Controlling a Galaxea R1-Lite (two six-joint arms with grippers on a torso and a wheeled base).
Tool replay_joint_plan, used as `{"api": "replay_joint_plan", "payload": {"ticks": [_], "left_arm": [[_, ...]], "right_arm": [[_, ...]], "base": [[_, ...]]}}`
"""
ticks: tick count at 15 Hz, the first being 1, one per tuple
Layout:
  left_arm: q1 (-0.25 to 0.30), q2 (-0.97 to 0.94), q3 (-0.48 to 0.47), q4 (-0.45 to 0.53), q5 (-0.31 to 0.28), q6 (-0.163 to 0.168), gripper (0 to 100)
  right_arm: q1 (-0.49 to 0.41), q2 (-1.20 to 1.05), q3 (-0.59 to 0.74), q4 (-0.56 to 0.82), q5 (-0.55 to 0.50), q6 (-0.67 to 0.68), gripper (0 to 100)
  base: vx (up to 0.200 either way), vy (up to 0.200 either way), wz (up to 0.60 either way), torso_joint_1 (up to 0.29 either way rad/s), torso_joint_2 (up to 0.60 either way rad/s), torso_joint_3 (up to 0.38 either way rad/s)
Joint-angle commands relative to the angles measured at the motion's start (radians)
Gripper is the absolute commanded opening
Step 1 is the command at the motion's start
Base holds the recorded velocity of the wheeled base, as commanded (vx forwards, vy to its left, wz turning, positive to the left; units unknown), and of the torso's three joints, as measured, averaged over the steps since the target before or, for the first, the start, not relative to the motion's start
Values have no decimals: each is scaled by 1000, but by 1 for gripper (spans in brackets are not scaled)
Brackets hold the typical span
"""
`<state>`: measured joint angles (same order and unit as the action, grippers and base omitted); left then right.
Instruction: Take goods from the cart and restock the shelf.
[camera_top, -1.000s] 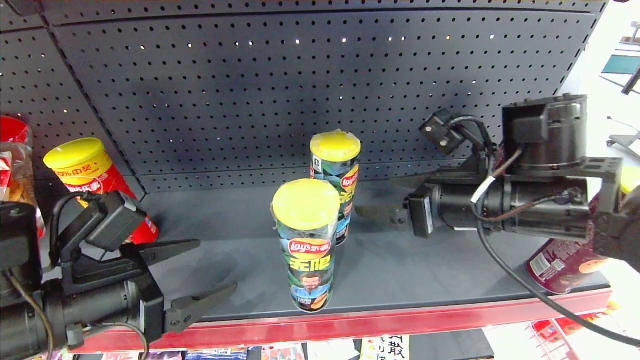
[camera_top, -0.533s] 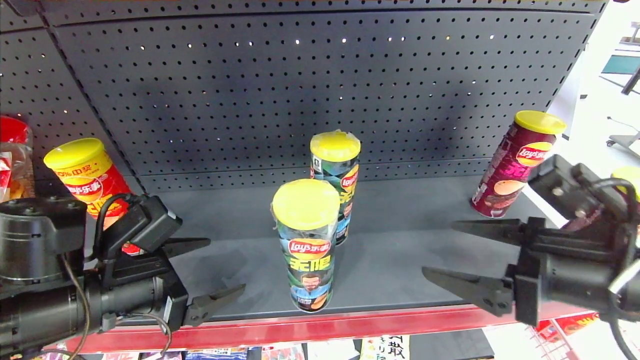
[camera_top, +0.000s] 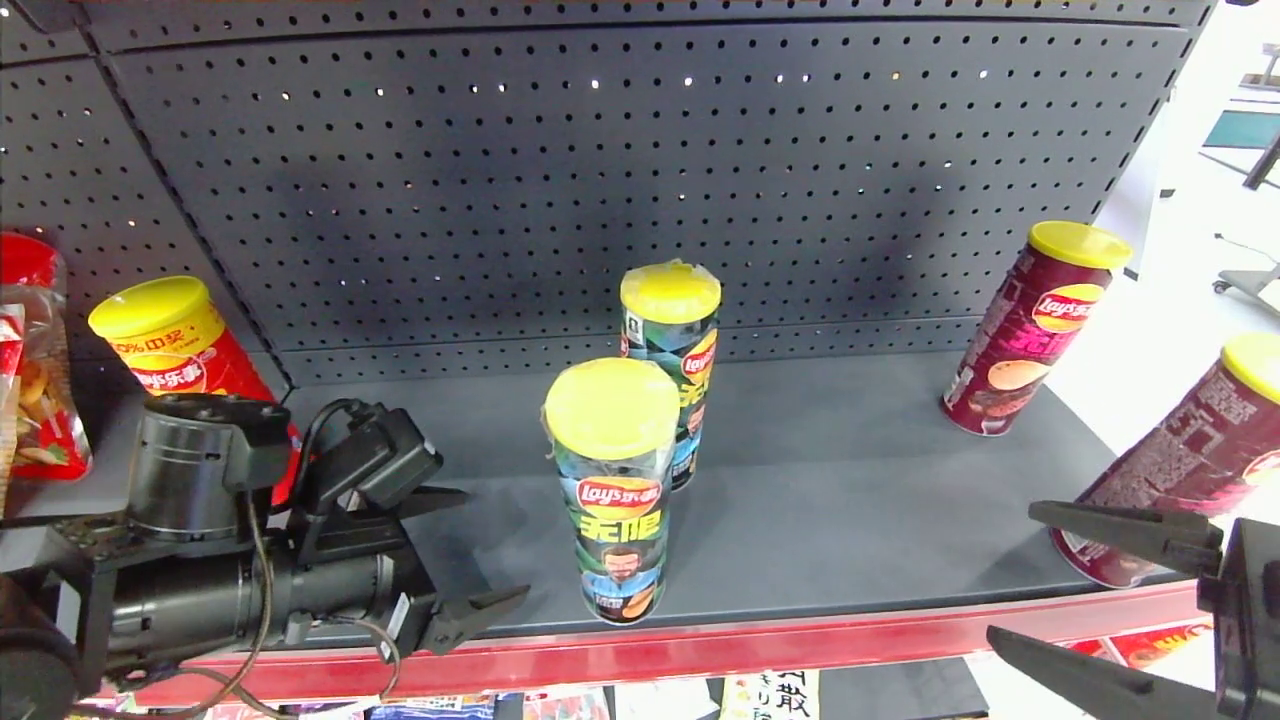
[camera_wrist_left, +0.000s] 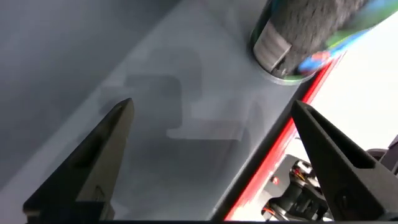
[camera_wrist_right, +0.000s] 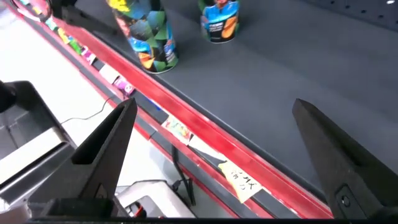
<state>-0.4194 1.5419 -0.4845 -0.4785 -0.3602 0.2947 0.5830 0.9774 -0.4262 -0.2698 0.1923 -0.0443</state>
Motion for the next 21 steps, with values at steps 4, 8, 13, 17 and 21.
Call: {"api": "replay_joint_plan", "payload": {"ticks": [4, 8, 13, 17, 21], "left_arm": [[-30, 101, -71, -2, 1, 1, 100], [-38, 142, -117, -2, 1, 1, 100], [-65, 207, -192, -2, 1, 1, 100], [-67, 216, -203, -2, 1, 1, 100], [-78, 216, -204, -2, 0, 0, 100]], "right_arm": [[-18, -22, -2, 0, 1, 0, 100], [-22, -25, 3, 0, 1, 1, 100], [-35, -25, 1, 0, 1, 1, 100], [-35, -25, 3, 0, 1, 1, 100], [-34, -20, 3, 0, 2, 1, 100]], "base": [[0, 0, 0, 0, 0, 0], [0, 0, 0, 0, 0, 0], [0, 0, 0, 0, 0, 0], [0, 0, 0, 0, 0, 0], [0, 0, 0, 0, 0, 0]]}}
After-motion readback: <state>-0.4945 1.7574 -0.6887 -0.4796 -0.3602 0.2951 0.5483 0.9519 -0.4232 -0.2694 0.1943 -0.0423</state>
